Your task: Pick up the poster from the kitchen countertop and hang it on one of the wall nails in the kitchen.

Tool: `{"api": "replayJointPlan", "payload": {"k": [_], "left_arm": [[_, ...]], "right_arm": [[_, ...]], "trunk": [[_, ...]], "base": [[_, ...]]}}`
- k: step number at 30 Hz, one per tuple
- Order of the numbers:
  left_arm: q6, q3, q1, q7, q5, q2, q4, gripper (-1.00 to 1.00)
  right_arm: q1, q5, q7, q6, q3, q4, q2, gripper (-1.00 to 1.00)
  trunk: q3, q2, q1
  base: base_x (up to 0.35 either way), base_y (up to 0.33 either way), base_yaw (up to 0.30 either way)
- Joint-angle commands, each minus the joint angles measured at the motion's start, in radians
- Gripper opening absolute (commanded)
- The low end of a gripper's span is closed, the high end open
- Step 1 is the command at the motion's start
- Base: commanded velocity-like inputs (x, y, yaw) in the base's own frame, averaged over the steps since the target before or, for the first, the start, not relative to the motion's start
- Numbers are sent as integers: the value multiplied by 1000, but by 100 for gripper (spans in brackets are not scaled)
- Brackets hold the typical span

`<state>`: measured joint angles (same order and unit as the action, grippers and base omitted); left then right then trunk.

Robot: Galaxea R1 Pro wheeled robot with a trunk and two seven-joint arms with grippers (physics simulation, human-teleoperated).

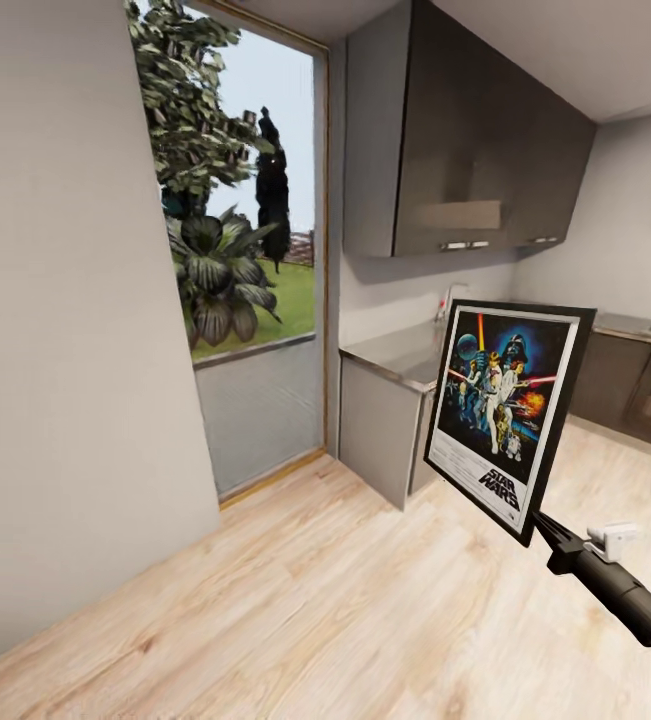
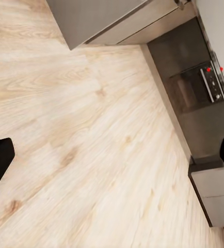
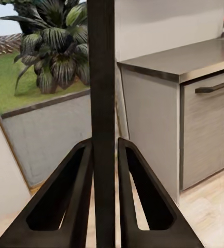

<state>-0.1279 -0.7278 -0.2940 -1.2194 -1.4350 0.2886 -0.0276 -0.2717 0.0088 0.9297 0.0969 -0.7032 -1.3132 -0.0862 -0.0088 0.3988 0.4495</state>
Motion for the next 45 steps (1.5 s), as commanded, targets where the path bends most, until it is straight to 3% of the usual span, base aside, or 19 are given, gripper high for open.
{"api": "replayJointPlan", "payload": {"k": [1,45], "left_arm": [[-10,-9,-1,0,-5,0,0,100],[-9,-7,-1,0,-5,1,0,100]], "right_arm": [[0,-1,7,12,-2,-1,0,-100],[0,0,8,12,-1,-1,0,-100]], "trunk": [[-1,1,0],[-1,1,0]], "base": [[0,0,290],[0,0,290]]}}
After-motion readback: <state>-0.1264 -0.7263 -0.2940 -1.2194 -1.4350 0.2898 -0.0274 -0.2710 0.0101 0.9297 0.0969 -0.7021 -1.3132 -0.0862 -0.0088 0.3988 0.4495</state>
